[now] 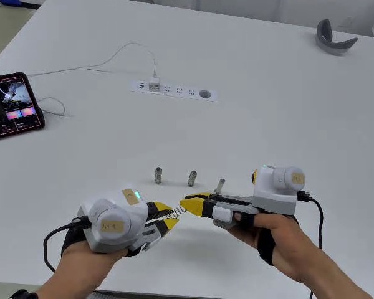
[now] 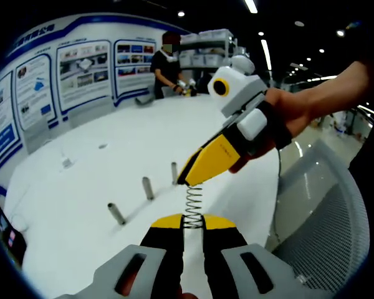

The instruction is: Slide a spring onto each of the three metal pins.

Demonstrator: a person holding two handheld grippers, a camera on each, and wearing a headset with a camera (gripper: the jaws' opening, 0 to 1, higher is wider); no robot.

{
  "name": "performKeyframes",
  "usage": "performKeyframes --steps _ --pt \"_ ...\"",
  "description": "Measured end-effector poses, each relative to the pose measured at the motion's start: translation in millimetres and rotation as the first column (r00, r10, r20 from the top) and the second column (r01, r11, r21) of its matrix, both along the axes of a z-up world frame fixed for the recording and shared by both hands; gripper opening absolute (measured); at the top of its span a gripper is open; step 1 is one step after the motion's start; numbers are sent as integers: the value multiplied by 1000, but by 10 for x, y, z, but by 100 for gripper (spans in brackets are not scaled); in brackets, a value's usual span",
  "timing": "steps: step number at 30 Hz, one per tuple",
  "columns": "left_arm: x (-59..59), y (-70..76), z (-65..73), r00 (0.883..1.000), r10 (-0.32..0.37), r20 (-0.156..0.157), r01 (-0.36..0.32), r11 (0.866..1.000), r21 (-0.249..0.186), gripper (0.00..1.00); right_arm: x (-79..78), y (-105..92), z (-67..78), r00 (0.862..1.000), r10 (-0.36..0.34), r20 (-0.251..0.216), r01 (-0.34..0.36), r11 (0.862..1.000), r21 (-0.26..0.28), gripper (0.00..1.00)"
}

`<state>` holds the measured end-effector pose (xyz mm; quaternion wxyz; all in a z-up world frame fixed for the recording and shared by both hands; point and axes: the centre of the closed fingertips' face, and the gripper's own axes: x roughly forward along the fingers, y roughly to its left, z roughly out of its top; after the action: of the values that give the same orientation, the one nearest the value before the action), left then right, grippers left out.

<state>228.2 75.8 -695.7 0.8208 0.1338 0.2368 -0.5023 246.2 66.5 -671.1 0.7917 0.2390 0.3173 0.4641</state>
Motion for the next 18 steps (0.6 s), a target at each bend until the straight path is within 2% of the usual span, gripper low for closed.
performKeyframes --steps 8,18 --pt "20 -13 42 1000 -1 12 1 1000 -11 10 -10 -46 -75 1000 5 -2 -5 999 -34 20" --pt "-4 -40 44 1000 -21 12 21 1000 -7 10 -40 -31 -19 1000 24 1 -24 1000 -14 13"
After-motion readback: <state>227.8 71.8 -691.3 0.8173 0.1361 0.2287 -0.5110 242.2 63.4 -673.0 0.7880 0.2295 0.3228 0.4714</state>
